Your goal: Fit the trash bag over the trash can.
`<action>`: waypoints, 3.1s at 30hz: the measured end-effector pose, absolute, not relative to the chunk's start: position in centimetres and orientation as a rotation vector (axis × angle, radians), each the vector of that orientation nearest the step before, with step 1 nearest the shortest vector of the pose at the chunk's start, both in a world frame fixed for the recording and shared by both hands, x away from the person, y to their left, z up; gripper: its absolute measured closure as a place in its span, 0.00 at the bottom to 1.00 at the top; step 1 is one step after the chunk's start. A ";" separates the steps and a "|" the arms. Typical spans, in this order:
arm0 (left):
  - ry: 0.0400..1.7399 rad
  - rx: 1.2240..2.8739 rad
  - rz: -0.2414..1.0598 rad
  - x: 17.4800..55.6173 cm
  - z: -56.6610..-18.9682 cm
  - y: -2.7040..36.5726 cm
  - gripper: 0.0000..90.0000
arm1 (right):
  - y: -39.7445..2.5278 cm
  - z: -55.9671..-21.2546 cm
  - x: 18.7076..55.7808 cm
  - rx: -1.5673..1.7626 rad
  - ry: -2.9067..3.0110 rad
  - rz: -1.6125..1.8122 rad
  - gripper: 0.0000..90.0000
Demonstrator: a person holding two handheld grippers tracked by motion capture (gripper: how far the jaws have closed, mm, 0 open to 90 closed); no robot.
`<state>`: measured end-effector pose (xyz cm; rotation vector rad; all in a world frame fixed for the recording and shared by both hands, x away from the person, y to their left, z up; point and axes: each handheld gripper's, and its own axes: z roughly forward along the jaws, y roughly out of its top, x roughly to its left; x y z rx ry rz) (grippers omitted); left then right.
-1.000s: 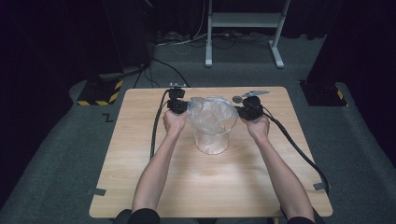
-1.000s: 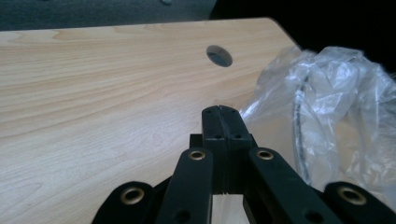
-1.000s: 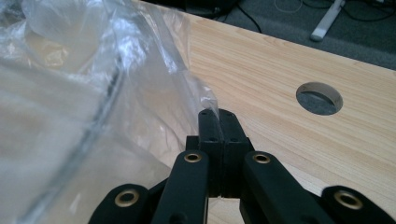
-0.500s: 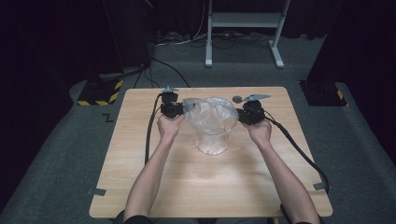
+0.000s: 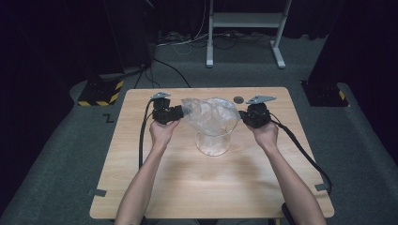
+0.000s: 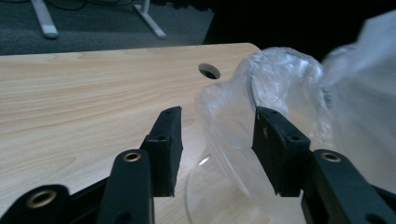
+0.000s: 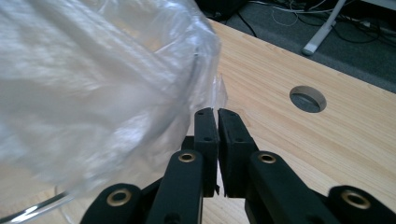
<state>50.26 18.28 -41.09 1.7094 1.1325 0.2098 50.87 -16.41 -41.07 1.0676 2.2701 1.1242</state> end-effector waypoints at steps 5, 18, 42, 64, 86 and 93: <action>1.118 1.707 0.211 49.1 -41.2 18.5 0.57 | -16.7 -41.2 50.1 1.063 2.274 1.143 0.96; 1.084 1.723 0.217 46.8 -40.9 18.8 0.48 | -19.7 -41.6 47.7 1.101 2.207 1.230 0.83; 0.992 1.762 0.201 44.6 -40.0 18.6 0.65 | -19.2 -37.4 46.1 0.931 2.118 1.531 0.60; 0.878 1.851 0.182 43.1 -40.5 17.5 0.88 | -17.2 -38.5 45.4 0.740 2.272 1.391 1.00; 0.834 1.959 0.188 42.8 -43.9 16.0 0.90 | -19.0 -42.0 44.1 0.755 2.336 1.391 1.00; 0.867 1.981 0.194 43.2 -44.6 15.9 0.91 | -18.8 -42.5 44.3 0.758 2.357 1.335 1.00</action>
